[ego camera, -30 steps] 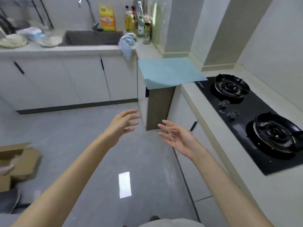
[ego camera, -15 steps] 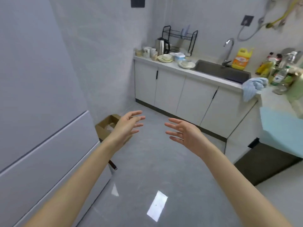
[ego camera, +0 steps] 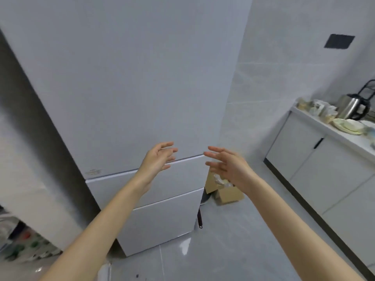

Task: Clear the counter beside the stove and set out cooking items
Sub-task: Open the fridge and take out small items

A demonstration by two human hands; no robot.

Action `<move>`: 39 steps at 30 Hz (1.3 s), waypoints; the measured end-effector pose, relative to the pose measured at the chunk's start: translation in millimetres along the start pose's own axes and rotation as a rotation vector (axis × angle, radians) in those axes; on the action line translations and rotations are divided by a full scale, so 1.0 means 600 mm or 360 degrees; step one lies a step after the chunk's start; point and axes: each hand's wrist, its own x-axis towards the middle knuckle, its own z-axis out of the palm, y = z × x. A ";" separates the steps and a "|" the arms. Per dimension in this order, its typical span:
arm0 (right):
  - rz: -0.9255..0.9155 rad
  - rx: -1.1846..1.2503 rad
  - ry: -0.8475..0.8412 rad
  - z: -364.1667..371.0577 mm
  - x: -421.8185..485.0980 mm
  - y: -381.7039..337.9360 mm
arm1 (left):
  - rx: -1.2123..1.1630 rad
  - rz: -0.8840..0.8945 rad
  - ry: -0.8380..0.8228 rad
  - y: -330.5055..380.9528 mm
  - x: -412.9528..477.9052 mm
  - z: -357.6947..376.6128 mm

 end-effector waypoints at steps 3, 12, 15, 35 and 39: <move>-0.0061 -0.0129 -0.0193 0.045 0.034 -0.020 | -0.0066 0.0029 0.0280 0.000 -0.009 -0.049; -0.0284 -0.0490 -0.0431 0.195 0.082 -0.058 | -0.0014 0.0081 0.1146 -0.029 -0.005 -0.219; -0.0376 -0.0565 -0.0449 0.236 0.096 -0.068 | -0.0011 0.0122 0.1304 -0.029 0.009 -0.261; -0.0819 -0.0939 -0.0222 0.324 0.101 -0.041 | -0.0026 0.0301 0.1298 -0.043 0.070 -0.352; -0.0972 -0.1176 -0.0345 0.312 0.066 -0.041 | 0.0039 0.0328 0.1320 -0.048 0.041 -0.339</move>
